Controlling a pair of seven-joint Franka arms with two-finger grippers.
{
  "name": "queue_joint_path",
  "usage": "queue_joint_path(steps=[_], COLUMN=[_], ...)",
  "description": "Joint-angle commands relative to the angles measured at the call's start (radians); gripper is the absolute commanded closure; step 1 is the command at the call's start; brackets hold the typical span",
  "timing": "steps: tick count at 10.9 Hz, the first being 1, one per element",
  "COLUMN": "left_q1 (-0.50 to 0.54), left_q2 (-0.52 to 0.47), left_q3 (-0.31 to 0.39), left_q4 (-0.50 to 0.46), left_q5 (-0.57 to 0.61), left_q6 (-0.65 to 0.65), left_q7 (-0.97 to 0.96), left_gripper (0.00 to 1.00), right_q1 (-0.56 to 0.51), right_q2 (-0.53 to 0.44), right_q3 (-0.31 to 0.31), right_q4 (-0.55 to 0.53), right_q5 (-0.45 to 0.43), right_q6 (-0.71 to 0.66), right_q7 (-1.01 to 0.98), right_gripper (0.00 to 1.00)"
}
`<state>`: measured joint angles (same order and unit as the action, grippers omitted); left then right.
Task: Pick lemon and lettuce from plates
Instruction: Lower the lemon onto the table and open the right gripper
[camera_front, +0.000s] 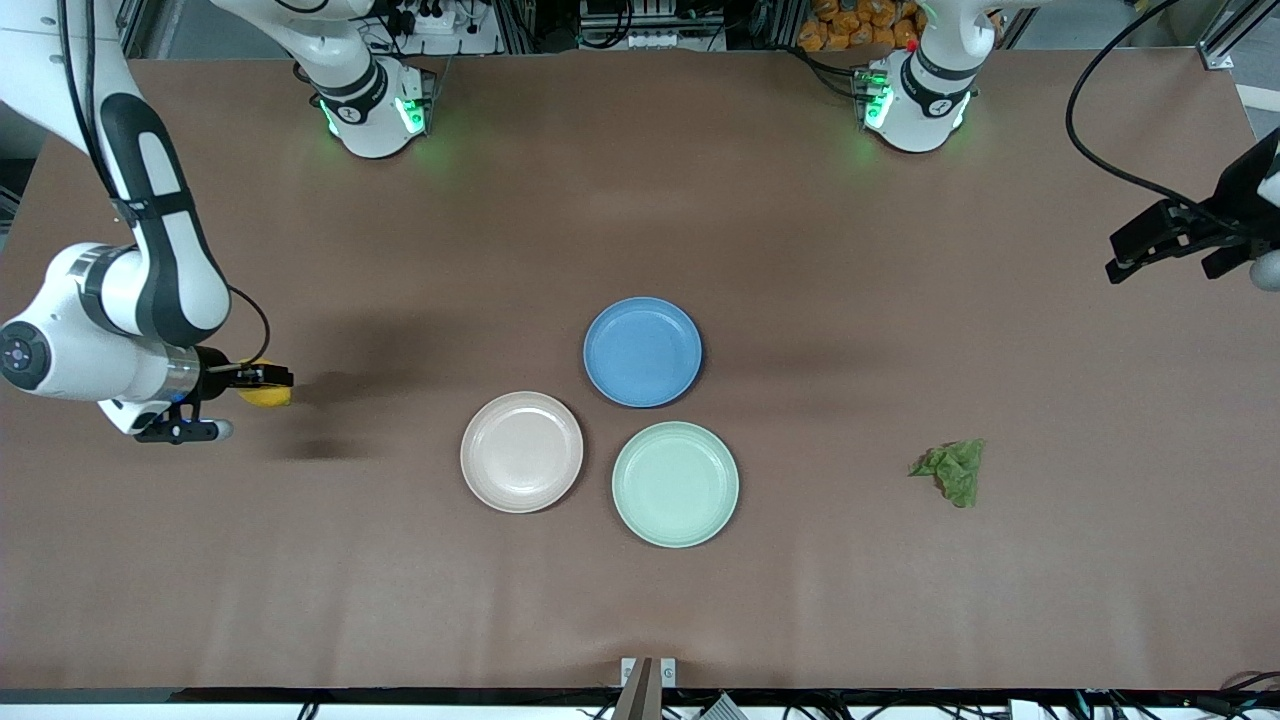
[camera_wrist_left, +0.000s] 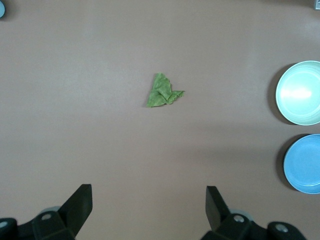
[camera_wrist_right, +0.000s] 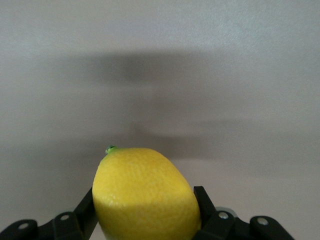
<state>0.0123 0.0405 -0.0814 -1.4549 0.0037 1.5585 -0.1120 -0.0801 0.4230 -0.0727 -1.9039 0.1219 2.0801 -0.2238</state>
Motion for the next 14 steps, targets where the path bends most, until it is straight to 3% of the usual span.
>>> queue_joint_path(steps=[1,6,7,8,9,12,14], left_q1=[0.014,0.006,0.009,0.009,0.009,0.009,0.008], left_q2=[-0.036,-0.028,-0.027,-0.024,-0.024,-0.021,-0.022], left_q3=[0.006,-0.003,-0.003,-0.003,-0.003,-0.003,-0.001], left_q4=[-0.024,-0.024,-0.024,-0.025,-0.025,-0.032,-0.028], left_q5=[-0.037,-0.041,-0.041,-0.041,-0.041,-0.041,-0.039], left_q6=[-0.009,-0.009,-0.009,-0.009,-0.009,-0.009,-0.009], left_q7=[-0.003,-0.005,-0.003,-0.003,-0.003,-0.005,-0.008], left_gripper=[0.00,0.00,0.00,0.00,0.00,0.00,0.00], right_q1=[-0.023,-0.020,-0.018,-0.018,-0.018,-0.020,-0.018], right_q2=[0.051,0.102,0.103,0.103,0.102,0.092,0.091], right_q3=[0.019,0.019,0.019,0.019,0.019,0.019,0.019], right_q4=[-0.004,-0.001,-0.001,-0.001,0.002,0.017,0.086], right_q5=[-0.011,-0.008,-0.008,-0.007,-0.005,-0.004,-0.002], right_q6=[0.063,0.129,0.130,0.129,0.123,0.110,-0.001], right_q7=[-0.008,-0.005,-0.005,-0.002,0.000,0.004,0.006], right_gripper=[0.69,0.62,0.50,0.15,0.00,0.00,0.00])
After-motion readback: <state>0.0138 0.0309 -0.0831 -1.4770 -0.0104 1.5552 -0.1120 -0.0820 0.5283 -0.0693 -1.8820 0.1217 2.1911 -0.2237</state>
